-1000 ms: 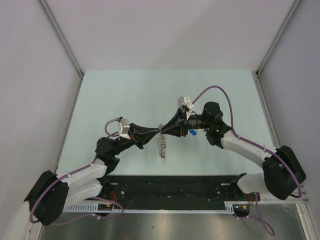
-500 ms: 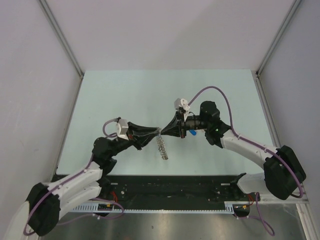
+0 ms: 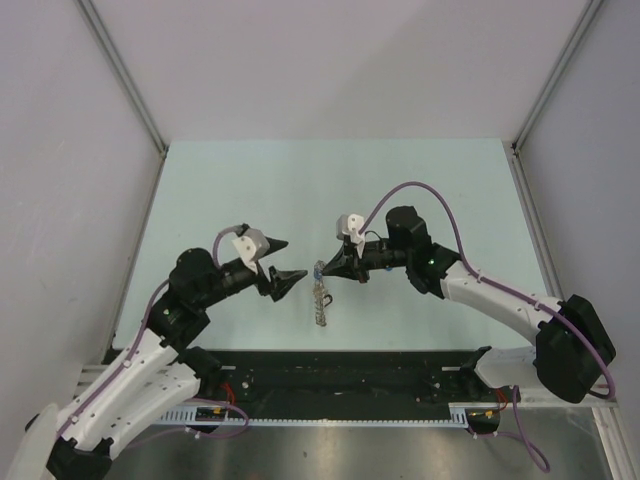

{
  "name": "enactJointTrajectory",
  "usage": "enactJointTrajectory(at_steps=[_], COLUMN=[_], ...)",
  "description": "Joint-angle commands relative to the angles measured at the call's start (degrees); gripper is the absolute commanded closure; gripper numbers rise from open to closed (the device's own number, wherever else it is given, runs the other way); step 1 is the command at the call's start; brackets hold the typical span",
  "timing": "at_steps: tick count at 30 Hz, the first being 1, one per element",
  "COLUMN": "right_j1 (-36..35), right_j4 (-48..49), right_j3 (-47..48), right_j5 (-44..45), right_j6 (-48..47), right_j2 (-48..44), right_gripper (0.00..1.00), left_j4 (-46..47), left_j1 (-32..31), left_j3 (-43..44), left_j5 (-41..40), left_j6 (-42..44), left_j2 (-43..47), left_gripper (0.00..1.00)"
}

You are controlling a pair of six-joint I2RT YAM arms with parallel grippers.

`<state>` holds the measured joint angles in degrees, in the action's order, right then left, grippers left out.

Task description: Put the keys on the keyring

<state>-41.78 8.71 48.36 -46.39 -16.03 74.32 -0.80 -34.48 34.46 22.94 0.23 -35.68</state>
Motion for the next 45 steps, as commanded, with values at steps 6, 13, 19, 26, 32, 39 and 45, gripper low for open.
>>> enactJointTrajectory(at_steps=[6,13,19,26,32,39,45], right_j1=[1.0,2.3,2.2,2.5,2.4,2.0,-0.1], right_j4=[2.4,2.5,0.1,0.1,-0.1,0.0,-0.7], right_j3=[3.1,3.8,3.8,3.8,3.8,3.8,3.8], right_j5=[-7.1,-11.2,-11.4,-11.6,-11.3,-8.2,0.1], right_j6=[-11.4,-12.0,-14.0,-14.6,-14.7,-14.2,-11.9], right_j2=[-1.4,-1.5,-3.0,-4.2,-4.5,-4.5,-4.2], right_gripper=[1.0,1.0,0.99,0.99,0.99,1.0,1.0], left_j4=[-9.7,-2.8,3.8,1.2,3.3,2.6,-0.8], left_j1=[0.0,-0.1,-0.1,0.0,-0.1,-0.1,-0.2], left_j3=[2.3,-0.5,-0.8,3.0,3.7,4.3,1.8], left_j5=[8.3,12.4,16.6,20.6,21.1,21.2,12.9], left_j6=[19.4,21.4,20.9,22.9,21.4,20.8,18.5], left_j2=[0.6,-2.6,-4.6,-10.5,-12.7,-13.7,-8.1], left_gripper=[0.19,0.23,0.36,0.54,0.61,0.63,0.52])
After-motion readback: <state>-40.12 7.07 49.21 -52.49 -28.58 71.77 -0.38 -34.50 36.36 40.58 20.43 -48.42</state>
